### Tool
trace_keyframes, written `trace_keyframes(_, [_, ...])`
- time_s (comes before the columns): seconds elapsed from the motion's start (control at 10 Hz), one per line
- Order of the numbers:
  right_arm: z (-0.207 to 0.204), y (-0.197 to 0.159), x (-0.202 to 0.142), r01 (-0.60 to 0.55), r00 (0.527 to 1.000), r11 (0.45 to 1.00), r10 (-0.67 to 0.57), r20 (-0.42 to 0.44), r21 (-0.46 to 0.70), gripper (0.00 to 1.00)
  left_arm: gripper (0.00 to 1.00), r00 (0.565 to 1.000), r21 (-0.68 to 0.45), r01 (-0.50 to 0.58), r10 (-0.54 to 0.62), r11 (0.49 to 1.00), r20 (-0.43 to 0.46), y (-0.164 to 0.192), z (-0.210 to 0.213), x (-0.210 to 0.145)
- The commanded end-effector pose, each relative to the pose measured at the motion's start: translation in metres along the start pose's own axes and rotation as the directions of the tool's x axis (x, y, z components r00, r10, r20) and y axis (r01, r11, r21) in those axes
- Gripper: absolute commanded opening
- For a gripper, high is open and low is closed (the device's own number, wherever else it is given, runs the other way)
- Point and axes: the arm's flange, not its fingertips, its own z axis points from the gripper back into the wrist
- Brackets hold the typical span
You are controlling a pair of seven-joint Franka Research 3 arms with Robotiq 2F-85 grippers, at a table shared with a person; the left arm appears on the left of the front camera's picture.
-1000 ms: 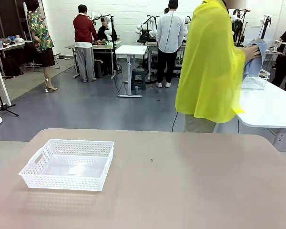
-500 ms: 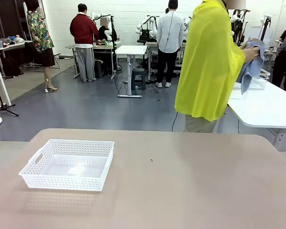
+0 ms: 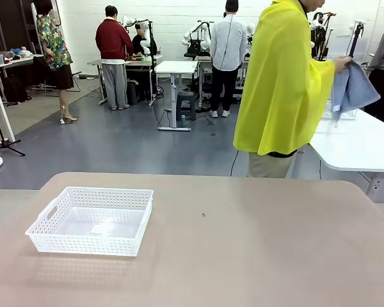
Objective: Clean and organize the cups into the basket.
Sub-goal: Pick up the Organizing basket and move it to the center of the table, then pick up the Reusable plastic cup from the right side of the table and place it inside the Organizing basket.
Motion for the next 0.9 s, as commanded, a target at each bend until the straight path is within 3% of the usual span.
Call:
trace_keyframes(0.0, [-0.0009, 0.0001, -0.0017, -0.005, 1.000, 1.000, 0.005, 0.001, 0.013, 1.00, 1.00, 1.000, -0.011, 0.002, -0.002, 1.000, -0.004, 0.0004, -0.0013, 0.0006])
trace_keyframes(0.8, [-0.0009, 0.0001, -0.0017, -0.005, 1.000, 1.000, 0.005, 0.001, 0.013, 1.00, 1.00, 1.000, -0.011, 0.002, -0.002, 1.000, -0.004, 0.0004, -0.0013, 0.0006])
